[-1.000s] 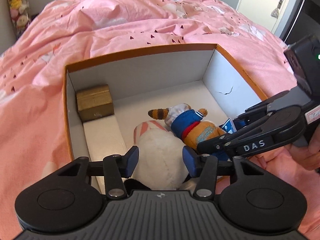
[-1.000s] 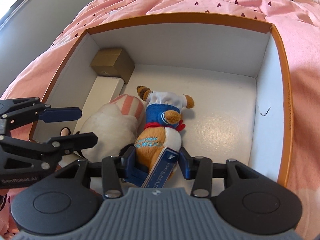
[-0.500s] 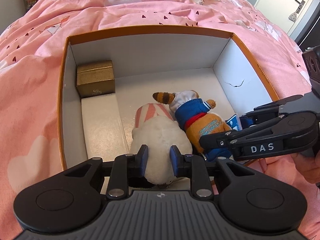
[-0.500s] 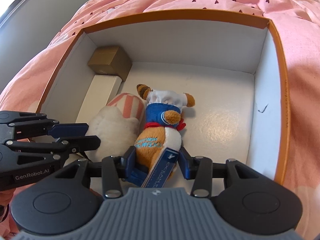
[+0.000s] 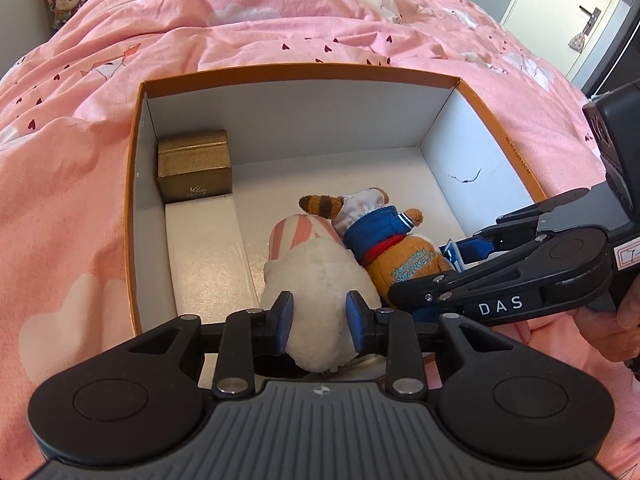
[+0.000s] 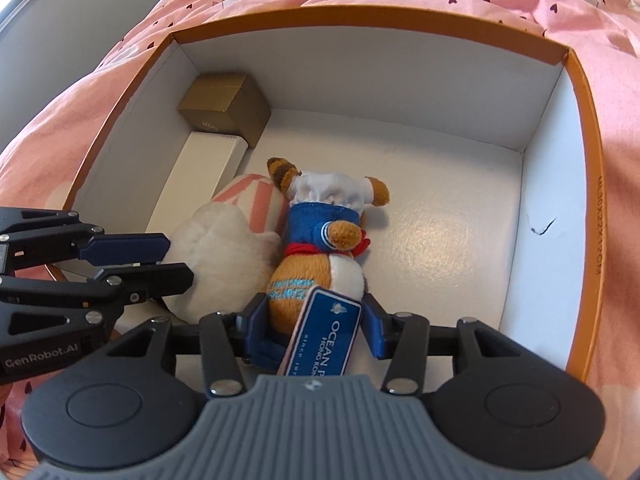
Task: Organize objects
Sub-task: 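Open both grippers to release the plush toys and withdraw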
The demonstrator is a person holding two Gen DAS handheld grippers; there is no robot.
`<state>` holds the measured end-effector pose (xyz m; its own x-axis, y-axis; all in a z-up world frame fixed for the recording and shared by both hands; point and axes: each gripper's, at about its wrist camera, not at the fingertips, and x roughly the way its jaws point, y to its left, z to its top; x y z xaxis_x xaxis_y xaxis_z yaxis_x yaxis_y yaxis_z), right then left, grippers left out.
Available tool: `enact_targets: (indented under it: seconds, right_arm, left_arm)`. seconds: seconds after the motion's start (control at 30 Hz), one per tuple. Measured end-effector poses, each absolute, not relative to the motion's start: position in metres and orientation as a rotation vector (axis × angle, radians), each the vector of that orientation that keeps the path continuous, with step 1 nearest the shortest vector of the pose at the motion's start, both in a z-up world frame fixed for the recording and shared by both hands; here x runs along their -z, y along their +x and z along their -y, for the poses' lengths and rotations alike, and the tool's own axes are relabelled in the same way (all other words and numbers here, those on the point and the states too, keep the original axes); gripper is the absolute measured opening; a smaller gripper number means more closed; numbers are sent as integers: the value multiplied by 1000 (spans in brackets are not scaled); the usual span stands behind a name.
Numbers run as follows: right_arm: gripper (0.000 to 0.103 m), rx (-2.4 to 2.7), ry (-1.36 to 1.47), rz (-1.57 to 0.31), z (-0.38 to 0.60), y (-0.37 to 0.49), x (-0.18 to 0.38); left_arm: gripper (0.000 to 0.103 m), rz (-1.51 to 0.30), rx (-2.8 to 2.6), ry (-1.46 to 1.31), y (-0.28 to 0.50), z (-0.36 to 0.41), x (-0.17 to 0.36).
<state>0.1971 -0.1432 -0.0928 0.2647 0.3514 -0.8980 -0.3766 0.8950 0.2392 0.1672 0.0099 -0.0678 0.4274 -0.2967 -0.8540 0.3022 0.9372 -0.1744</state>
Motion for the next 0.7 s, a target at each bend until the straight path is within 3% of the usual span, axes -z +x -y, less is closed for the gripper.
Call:
enact_targets:
  seconds: [0.2, 0.7]
  right_arm:
    - [55, -477, -83, -1188, 143, 193, 87]
    - [58, -462, -4, -969, 167, 148, 20]
  left_arm:
    - [43, -1027, 385, -9, 163, -12, 58]
    - [43, -933, 447, -10, 118, -6, 10]
